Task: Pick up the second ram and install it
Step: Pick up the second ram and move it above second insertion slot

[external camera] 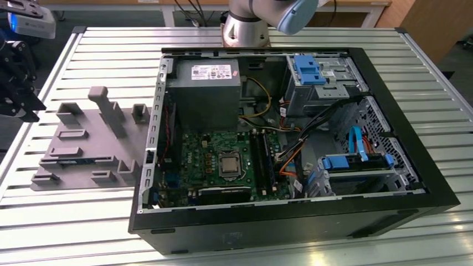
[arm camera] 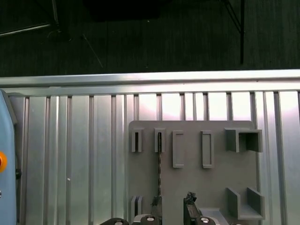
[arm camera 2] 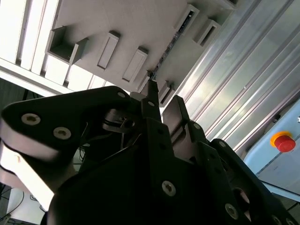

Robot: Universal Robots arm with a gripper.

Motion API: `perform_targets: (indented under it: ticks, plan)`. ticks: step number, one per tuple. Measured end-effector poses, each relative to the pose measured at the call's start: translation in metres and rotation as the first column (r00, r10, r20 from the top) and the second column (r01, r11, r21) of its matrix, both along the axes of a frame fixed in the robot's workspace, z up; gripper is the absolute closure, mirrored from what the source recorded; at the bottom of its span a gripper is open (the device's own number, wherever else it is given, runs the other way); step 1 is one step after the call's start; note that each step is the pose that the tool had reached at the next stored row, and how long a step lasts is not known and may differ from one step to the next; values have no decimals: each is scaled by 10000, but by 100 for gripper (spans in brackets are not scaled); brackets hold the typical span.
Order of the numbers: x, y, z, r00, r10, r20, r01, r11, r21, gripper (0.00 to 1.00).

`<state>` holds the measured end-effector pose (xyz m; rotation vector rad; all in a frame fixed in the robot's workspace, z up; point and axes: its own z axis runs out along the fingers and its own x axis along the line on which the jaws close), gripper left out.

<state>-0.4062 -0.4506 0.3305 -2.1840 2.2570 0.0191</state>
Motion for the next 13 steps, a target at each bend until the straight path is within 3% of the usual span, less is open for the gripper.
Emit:
perform_targets:
  ticks: [4,5,7,13]
  plan:
    - [0,0,-2,10000,0,0,0,10000,0,67]
    - [0,0,-6,10000,1,2,-1,10000,2,61]
    - [0,0,-20,10000,0,2,0,10000,2,61]
    - [0,-5,-122,10000,0,0,0,10000,1,61]
